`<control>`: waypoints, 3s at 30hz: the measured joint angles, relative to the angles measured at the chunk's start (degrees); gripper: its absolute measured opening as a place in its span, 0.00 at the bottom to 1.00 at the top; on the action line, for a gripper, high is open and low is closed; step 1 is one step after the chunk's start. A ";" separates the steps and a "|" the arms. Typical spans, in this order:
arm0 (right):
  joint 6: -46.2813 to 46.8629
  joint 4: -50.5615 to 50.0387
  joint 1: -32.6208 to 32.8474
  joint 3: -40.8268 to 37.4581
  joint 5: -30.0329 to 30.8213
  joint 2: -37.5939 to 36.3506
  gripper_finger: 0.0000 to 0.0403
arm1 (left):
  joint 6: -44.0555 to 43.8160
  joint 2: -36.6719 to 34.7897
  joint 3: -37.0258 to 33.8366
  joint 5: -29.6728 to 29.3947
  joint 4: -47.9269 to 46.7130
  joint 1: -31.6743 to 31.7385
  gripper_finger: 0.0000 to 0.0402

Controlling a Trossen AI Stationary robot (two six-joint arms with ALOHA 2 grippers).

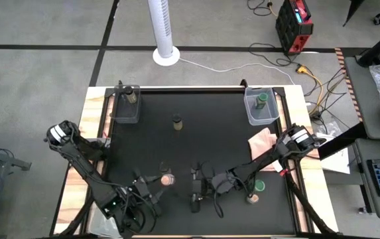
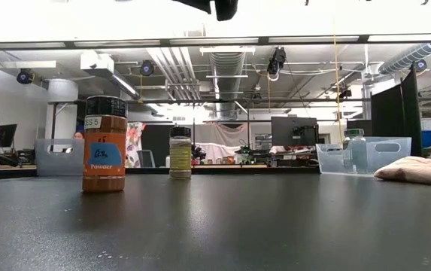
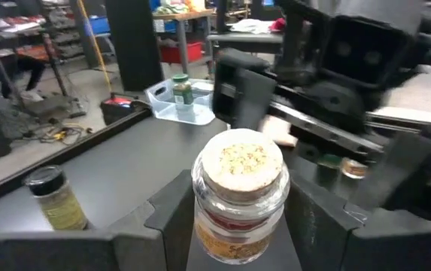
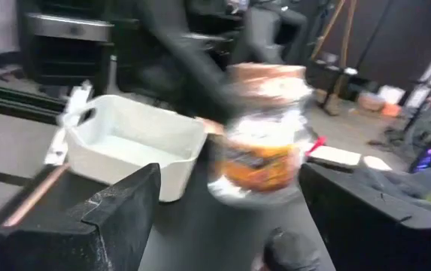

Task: Sort spices by type
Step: Put the top brown spice bottle into the white bin

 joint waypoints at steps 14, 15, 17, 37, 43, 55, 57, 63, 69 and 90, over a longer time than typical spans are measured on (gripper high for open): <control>-2.22 0.21 -1.03 1.52 -2.34 0.00 0.70 | 9.05 0.20 0.48 0.05 8.99 0.02 0.40; -2.21 0.36 -1.03 1.53 -2.87 0.00 0.69 | 9.29 0.20 0.48 0.06 9.32 0.11 0.40; -2.21 0.25 -1.03 1.78 -2.98 0.00 0.65 | 9.43 0.20 0.48 0.07 9.49 0.11 0.40; -9.58 -8.65 -0.39 1.83 4.85 -0.02 0.44 | 17.31 0.11 1.40 5.03 10.38 0.20 0.70; -9.75 -10.24 0.23 1.83 6.15 -0.04 0.44 | 18.37 0.11 1.23 5.26 7.31 0.52 0.73; -9.42 -10.37 0.58 1.83 6.31 -0.04 0.44 | 16.05 1.57 0.44 6.69 3.82 4.31 0.74; -9.33 -10.37 0.58 1.83 6.32 -0.07 0.44 | 16.73 2.12 0.42 6.68 3.82 4.97 0.74; -9.31 -10.81 0.58 1.83 6.35 -0.07 0.44 | 17.49 2.23 0.42 6.71 3.95 4.90 0.68; -9.19 -10.81 0.56 1.83 6.29 -0.09 0.44 | 16.55 2.20 0.42 6.78 4.12 4.68 0.40; 8.50 -30.82 0.64 1.78 6.68 -4.05 0.87 | -7.66 2.58 21.10 40.77 -42.29 0.56 0.38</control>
